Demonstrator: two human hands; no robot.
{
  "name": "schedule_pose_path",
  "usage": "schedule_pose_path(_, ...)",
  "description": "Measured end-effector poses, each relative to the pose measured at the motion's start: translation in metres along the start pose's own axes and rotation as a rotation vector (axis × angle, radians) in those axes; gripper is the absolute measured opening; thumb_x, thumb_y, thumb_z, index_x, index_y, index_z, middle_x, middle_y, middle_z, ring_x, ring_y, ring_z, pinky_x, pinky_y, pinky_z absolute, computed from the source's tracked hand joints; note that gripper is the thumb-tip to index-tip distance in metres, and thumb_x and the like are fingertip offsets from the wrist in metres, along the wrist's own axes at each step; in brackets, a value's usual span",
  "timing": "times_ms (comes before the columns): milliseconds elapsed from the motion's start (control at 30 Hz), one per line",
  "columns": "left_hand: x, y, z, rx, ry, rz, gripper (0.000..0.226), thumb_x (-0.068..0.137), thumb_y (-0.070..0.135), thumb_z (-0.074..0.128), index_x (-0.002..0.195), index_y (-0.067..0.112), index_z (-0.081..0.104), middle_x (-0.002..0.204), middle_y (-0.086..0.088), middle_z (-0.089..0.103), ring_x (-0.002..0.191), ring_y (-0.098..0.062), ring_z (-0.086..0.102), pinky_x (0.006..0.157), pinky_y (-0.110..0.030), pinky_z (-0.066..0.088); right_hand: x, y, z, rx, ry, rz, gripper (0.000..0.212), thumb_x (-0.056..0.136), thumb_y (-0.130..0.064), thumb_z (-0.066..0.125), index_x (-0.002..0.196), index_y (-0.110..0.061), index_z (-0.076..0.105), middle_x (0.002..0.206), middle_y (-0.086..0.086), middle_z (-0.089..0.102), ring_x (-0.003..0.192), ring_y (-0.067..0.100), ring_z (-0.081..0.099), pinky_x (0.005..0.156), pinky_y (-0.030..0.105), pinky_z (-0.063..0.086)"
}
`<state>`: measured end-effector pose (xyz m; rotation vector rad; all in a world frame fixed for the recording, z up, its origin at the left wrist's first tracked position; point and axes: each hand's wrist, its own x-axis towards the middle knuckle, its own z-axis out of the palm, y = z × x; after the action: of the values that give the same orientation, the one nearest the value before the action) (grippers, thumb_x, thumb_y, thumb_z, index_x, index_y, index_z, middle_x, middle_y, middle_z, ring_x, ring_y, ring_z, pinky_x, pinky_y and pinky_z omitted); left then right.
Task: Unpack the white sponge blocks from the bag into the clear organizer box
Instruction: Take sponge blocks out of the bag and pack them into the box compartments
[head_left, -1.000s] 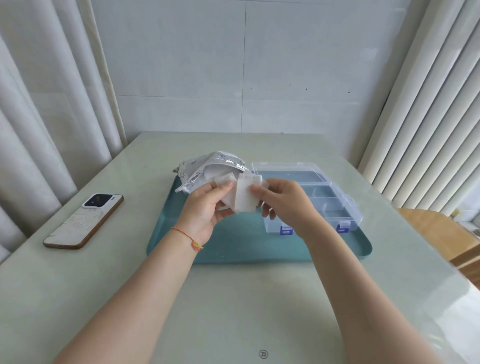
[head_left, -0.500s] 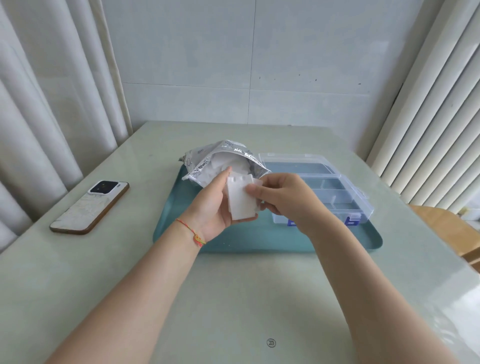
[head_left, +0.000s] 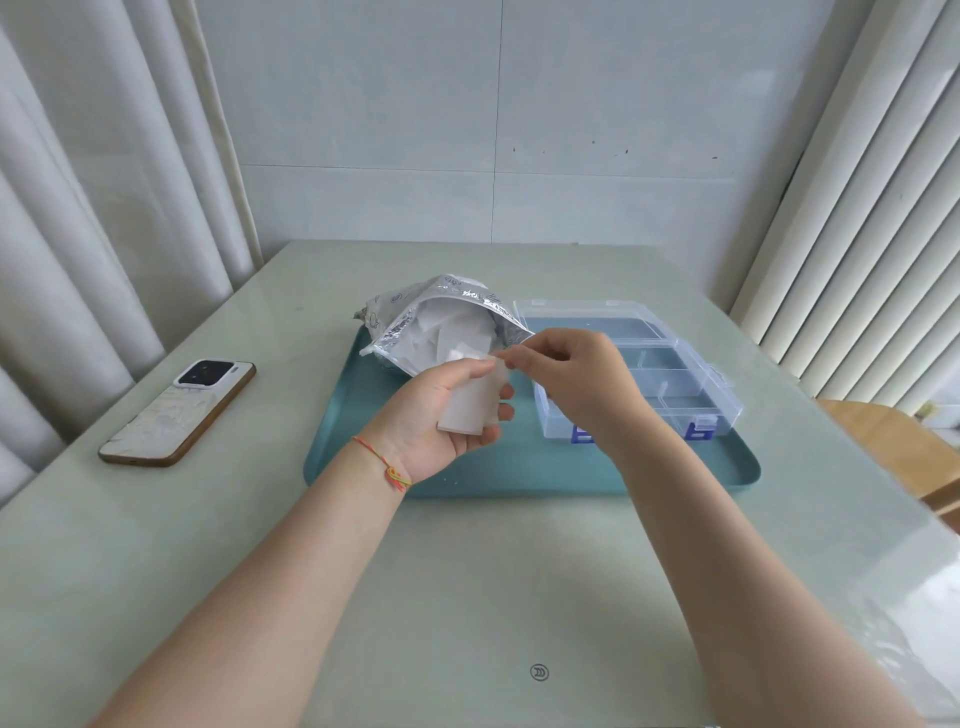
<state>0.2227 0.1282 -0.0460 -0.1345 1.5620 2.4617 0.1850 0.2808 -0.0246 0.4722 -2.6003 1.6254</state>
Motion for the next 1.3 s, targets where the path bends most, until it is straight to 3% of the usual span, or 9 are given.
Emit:
schedule_pose_path(133, 0.001, 0.001, -0.002, -0.011, -0.03, -0.013, 0.021, 0.095, 0.028, 0.052, 0.099, 0.016, 0.067, 0.077, -0.006, 0.059, 0.062, -0.019, 0.055, 0.047, -0.022, 0.042, -0.002, -0.001, 0.001, -0.005, -0.092, 0.013, 0.012, 0.09, -0.027, 0.067, 0.082, -0.018, 0.07, 0.054, -0.019, 0.058, 0.05, 0.006, 0.044, 0.048, 0.013, 0.035)
schedule_pose_path(300, 0.002, 0.001, -0.004, -0.003, -0.068, -0.021, 0.027, 0.093, 0.032, 0.052, 0.112, 0.018, 0.065, 0.08, -0.005, 0.062, 0.064, -0.018, 0.053, 0.047, -0.022, 0.039, -0.005, -0.003, 0.0, 0.025, -0.142, 0.02, 0.011, 0.089, -0.016, 0.068, 0.087, -0.005, 0.069, 0.068, -0.008, 0.066, 0.047, -0.011, 0.05, 0.047, 0.006, 0.035)
schedule_pose_path(533, 0.004, 0.0, -0.007, 0.009, -0.049, -0.046, 0.024, 0.092, 0.03, 0.056, 0.113, 0.021, 0.064, 0.076, -0.001, 0.054, 0.06, -0.015, 0.049, 0.047, -0.022, 0.041, -0.002, -0.002, -0.004, 0.103, -0.115, 0.084, 0.019, 0.087, -0.018, 0.072, 0.073, -0.013, 0.062, 0.043, -0.016, 0.049, 0.04, 0.006, 0.037, 0.044, 0.015, 0.032)
schedule_pose_path(767, 0.008, 0.002, -0.008, -0.039, 0.076, 0.019, 0.013, 0.096, 0.028, 0.052, 0.104, 0.022, 0.061, 0.069, 0.001, 0.052, 0.047, -0.01, 0.043, 0.042, -0.018, 0.029, 0.005, 0.002, -0.008, 0.184, 0.072, 0.136, 0.014, 0.089, -0.019, 0.067, 0.079, -0.011, 0.067, 0.064, -0.001, 0.052, 0.048, 0.011, 0.043, 0.05, 0.022, 0.036)
schedule_pose_path(900, 0.01, 0.004, -0.012, -0.22, 0.087, 0.081, 0.037, 0.087, 0.051, 0.063, 0.103, 0.018, 0.061, 0.075, -0.001, 0.052, 0.058, -0.012, 0.048, 0.051, -0.021, 0.042, -0.004, -0.006, -0.002, 0.331, -0.12, 0.098, 0.014, 0.092, -0.021, 0.065, 0.082, -0.011, 0.07, 0.062, -0.001, 0.049, 0.056, 0.013, 0.04, 0.053, 0.022, 0.036)
schedule_pose_path(1033, 0.006, 0.003, -0.007, -0.276, 0.028, 0.132, 0.048, 0.084, 0.061, 0.059, 0.096, 0.015, 0.061, 0.079, -0.001, 0.062, 0.071, -0.015, 0.057, 0.069, -0.027, 0.046, -0.012, -0.012, 0.015, 0.152, -0.161, 0.058, 0.023, 0.092, -0.023, 0.065, 0.079, -0.004, 0.069, 0.047, -0.018, 0.05, 0.047, 0.006, 0.036, 0.049, 0.016, 0.03)
schedule_pose_path(1133, 0.006, 0.001, -0.003, -0.29, 0.067, 0.072, 0.05, 0.078, 0.058, 0.064, 0.1, 0.013, 0.056, 0.075, 0.001, 0.063, 0.076, -0.016, 0.063, 0.082, -0.032, 0.053, -0.012, -0.009, 0.023, -0.019, -0.1, -0.023, 0.03, 0.088, -0.025, 0.069, 0.061, -0.019, 0.057, 0.052, -0.018, 0.054, 0.049, 0.002, 0.049, 0.046, 0.014, 0.032)
schedule_pose_path(1200, 0.006, 0.0, -0.003, -0.248, 0.085, 0.024, 0.04, 0.081, 0.051, 0.067, 0.094, 0.015, 0.056, 0.075, 0.001, 0.062, 0.071, -0.015, 0.065, 0.074, -0.031, 0.058, -0.011, -0.005, 0.024, -0.218, -0.047, -0.12, 0.034, 0.084, -0.031, 0.073, 0.061, -0.019, 0.05, 0.064, -0.015, 0.052, 0.062, 0.003, 0.051, 0.053, 0.015, 0.033)
schedule_pose_path(1300, 0.007, -0.002, -0.005, -0.158, 0.115, -0.053, 0.015, 0.088, 0.029, 0.068, 0.085, 0.02, 0.056, 0.072, 0.004, 0.052, 0.061, -0.009, 0.055, 0.061, -0.025, 0.055, -0.01, -0.003, 0.016, -0.284, -0.069, -0.217, 0.038, 0.073, -0.043, 0.081, 0.088, -0.019, 0.055, 0.087, -0.011, 0.047, 0.076, 0.002, 0.046, 0.067, 0.012, 0.035)
